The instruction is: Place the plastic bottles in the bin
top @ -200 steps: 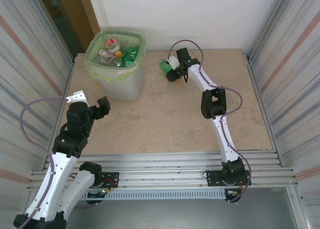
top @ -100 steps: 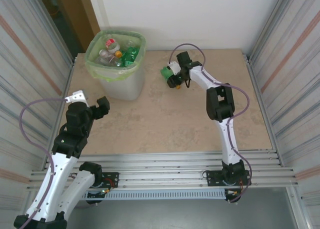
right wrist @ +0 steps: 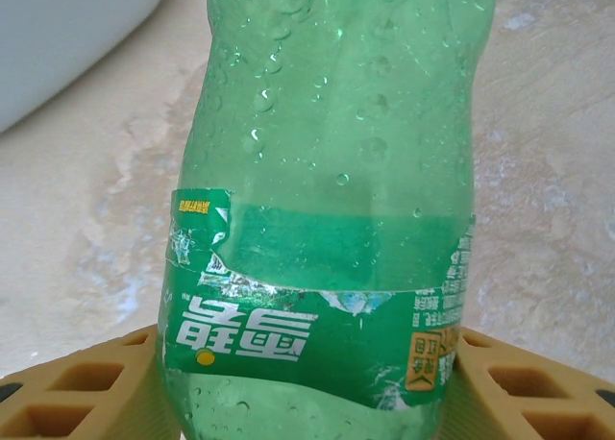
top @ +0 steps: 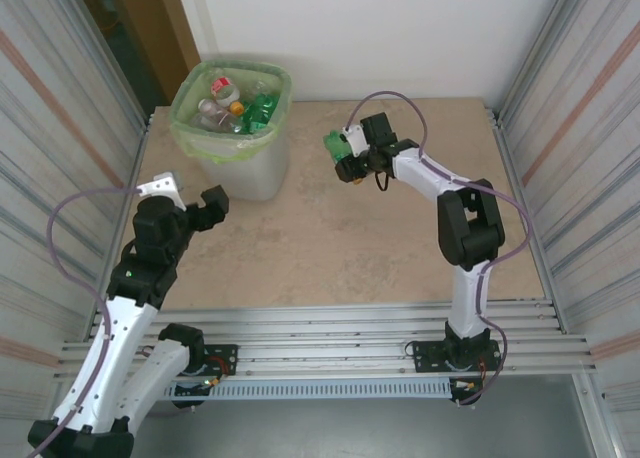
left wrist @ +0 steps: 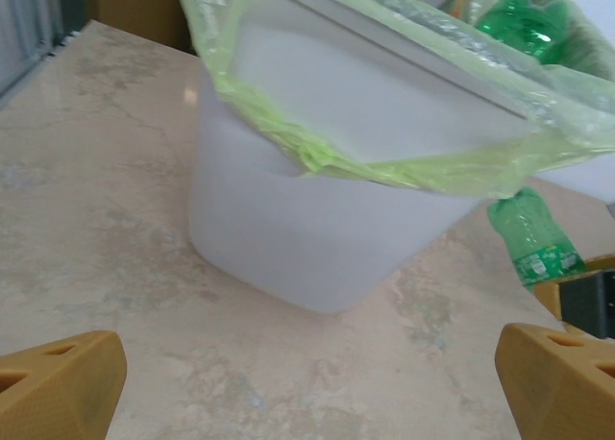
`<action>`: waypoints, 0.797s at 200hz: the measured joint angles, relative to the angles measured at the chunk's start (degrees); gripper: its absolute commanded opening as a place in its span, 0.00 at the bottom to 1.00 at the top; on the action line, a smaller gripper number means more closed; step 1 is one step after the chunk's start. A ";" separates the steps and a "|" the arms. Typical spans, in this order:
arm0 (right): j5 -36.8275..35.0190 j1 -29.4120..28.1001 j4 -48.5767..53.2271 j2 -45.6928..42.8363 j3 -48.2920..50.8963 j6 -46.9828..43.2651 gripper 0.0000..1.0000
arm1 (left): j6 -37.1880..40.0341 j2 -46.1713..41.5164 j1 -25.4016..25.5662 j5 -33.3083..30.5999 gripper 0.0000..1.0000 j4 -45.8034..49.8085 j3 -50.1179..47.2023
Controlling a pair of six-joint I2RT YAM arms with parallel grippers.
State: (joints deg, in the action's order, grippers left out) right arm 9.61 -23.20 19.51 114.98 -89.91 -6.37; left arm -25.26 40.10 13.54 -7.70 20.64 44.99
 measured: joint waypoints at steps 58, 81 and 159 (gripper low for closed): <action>-0.33 -1.90 -4.79 -11.41 7.80 5.75 0.15 | -1.81 4.72 2.69 8.15 0.97 -3.17 4.50; 1.01 -3.08 -6.78 -16.52 10.05 7.93 0.15 | -2.03 7.19 5.55 9.94 0.97 -4.61 6.45; 3.76 -10.32 -11.63 -28.24 13.81 9.60 0.19 | -2.95 20.41 14.21 18.53 0.91 -11.19 17.22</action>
State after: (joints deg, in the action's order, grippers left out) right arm 13.37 -33.52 7.88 86.74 -76.09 3.22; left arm -28.21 60.51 27.75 10.83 9.45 62.22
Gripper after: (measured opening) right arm 0.566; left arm 0.913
